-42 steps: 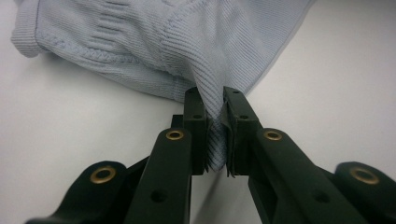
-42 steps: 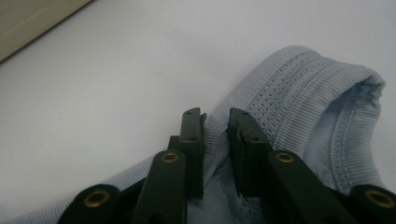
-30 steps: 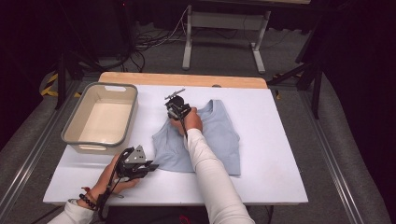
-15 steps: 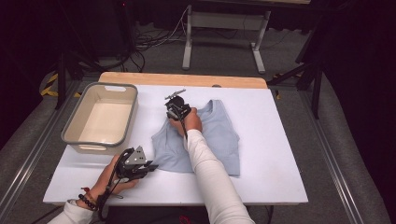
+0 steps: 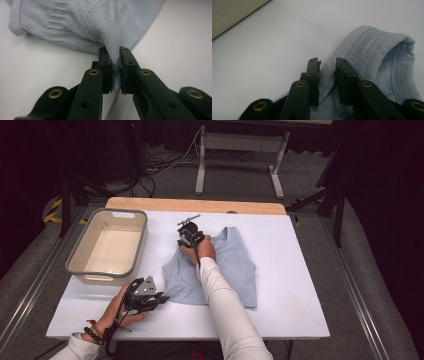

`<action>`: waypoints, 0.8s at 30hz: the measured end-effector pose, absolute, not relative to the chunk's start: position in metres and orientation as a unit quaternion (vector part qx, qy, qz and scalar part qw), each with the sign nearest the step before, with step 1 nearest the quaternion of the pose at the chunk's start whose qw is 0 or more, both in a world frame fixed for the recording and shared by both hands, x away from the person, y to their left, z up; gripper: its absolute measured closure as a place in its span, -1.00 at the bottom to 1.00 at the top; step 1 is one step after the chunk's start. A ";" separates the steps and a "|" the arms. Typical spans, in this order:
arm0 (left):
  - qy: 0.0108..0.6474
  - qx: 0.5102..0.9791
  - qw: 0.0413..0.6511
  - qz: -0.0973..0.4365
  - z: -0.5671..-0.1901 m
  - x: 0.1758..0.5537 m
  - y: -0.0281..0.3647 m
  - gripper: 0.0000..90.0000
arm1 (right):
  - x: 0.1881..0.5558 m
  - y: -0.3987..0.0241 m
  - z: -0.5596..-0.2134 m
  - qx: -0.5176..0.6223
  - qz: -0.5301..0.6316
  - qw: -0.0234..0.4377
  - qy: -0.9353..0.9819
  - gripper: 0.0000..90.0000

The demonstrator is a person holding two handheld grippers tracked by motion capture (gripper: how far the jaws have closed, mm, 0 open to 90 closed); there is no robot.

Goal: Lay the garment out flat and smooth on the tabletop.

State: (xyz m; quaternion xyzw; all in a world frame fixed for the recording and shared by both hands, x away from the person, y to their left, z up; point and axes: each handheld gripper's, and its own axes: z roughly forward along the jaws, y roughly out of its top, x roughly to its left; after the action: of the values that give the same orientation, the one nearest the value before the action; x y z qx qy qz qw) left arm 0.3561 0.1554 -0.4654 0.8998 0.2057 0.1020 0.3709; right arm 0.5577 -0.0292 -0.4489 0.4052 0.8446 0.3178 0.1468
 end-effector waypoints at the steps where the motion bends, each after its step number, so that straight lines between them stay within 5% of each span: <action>1: 0.203 0.900 0.371 0.105 -0.465 0.356 0.155 0.81 | 0.558 -0.029 -0.449 0.404 0.315 0.148 0.846 0.70; 11: 0.205 0.900 0.368 0.112 -0.464 0.354 0.159 0.81 | 0.555 -0.018 -0.444 0.385 0.289 0.173 0.859 0.94; 21: 0.216 0.896 0.370 0.115 -0.462 0.352 0.170 0.81 | 0.551 -0.012 -0.438 0.373 0.315 0.176 0.855 0.93; 24: 0.211 0.899 0.366 0.114 -0.463 0.351 0.166 0.81 | 0.553 -0.013 -0.442 0.382 0.316 0.169 0.852 0.75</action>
State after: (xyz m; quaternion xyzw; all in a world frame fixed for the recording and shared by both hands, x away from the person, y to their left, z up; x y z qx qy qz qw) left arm 0.3510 0.1662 -0.4633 0.8990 0.2112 0.1143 0.3662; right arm 0.5532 -0.0129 -0.4416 0.3817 0.8520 0.3160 0.1688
